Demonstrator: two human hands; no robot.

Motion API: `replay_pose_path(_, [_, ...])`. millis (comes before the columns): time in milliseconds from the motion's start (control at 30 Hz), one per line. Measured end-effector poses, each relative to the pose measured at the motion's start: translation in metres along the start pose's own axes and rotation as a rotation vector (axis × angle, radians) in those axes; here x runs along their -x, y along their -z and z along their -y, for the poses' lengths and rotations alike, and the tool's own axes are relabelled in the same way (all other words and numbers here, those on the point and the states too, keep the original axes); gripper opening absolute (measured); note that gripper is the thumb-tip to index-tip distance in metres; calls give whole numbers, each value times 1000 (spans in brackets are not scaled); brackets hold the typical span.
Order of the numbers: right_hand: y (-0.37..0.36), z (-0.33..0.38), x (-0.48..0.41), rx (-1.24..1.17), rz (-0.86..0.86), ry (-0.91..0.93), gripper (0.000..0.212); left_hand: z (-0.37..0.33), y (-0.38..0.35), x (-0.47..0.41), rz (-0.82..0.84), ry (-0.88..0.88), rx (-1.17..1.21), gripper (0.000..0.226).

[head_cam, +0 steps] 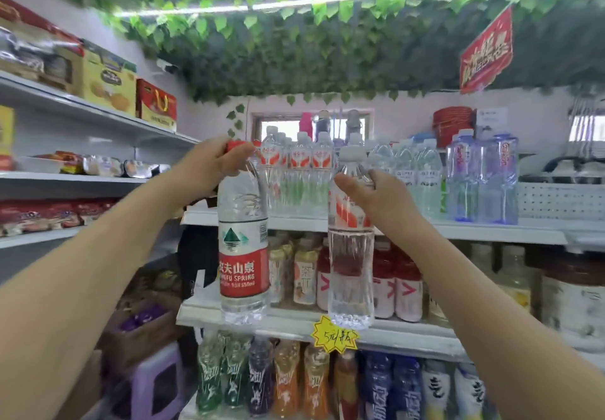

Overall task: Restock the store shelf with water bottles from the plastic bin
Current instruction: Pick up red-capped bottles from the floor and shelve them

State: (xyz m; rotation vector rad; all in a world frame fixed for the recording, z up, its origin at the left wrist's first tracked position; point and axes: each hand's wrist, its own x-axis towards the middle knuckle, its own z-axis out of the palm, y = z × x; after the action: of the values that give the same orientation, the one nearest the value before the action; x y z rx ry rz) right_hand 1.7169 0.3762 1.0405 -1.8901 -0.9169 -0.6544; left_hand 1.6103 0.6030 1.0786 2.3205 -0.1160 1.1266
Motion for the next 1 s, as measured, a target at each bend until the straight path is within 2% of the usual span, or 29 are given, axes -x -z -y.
replay_pose_path(233, [-59,-3,-56,85,-40,52,83,72,24,-55,-15,-100,4,24])
replay_pose_path(300, [-74,-3,-82,149,-44,42,76,97,34,-77,-3,-127,22,28])
replay_pose_path(400, [-90,-1,-118,246,-93,16,48,126,47,-109,11,-187,12,32])
replay_pose_path(433, [-95,-1,-130,264,-115,12,46,133,50,-118,-1,-208,14,33])
replay_pose_path(567, [-108,-3,-169,275,-191,28,48,161,57,-148,3,-221,33,41])
replay_pose_path(667, [-117,-5,-197,252,-239,24,53,177,57,-166,30,-229,36,57])
replay_pose_path(767, [-127,-12,-226,237,-280,3,50,190,50,-186,20,-241,92,50])
replay_pose_path(833, [-135,-18,-241,265,-299,-5,49,197,44,-196,30,-263,92,59])
replay_pose_path(933, [-147,-28,-259,272,-308,-34,77,205,36,-206,34,-280,100,47])
replay_pose_path(1000, [-158,-38,-267,287,-280,-59,81,209,32,-211,24,-286,92,46])
